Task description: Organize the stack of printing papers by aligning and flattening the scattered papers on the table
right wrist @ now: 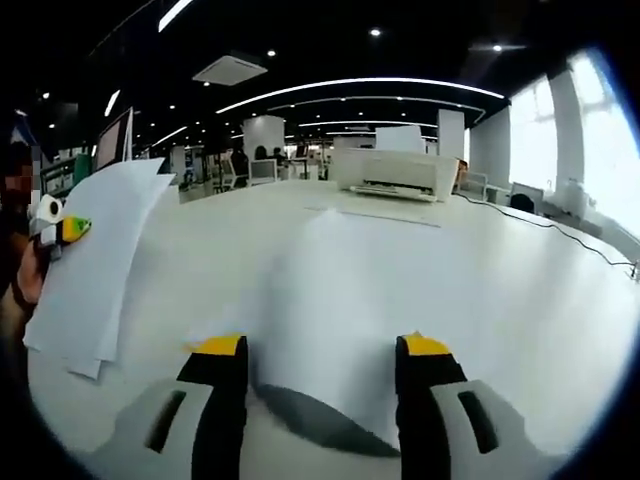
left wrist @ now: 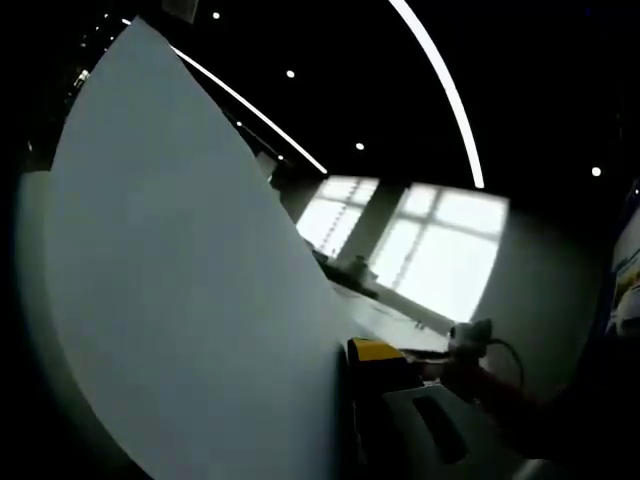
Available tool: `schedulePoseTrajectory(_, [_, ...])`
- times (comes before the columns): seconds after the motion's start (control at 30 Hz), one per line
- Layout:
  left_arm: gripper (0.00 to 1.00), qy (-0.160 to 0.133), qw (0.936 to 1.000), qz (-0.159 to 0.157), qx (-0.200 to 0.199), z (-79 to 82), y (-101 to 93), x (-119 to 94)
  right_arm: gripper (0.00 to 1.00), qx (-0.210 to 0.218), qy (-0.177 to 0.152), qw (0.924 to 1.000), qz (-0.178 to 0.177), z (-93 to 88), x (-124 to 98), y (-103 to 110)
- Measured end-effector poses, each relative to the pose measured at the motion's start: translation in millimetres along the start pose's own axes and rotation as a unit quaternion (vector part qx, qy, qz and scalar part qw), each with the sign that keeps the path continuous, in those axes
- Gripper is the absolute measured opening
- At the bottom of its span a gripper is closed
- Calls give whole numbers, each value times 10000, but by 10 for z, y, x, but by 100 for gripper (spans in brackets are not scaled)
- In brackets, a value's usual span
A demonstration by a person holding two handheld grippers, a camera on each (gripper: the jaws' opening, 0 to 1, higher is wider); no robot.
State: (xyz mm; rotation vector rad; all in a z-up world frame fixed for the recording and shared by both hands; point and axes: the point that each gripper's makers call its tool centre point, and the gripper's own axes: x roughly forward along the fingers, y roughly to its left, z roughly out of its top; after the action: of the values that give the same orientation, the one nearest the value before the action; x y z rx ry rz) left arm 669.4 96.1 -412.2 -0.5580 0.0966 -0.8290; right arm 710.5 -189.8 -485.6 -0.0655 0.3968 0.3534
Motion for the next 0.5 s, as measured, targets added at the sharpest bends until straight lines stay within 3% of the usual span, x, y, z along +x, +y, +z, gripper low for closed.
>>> schedulePoseTrajectory(0.5, [9, -5, 10000, -4, -4, 3, 1, -6, 31, 95, 117, 9999, 80, -7, -62, -94])
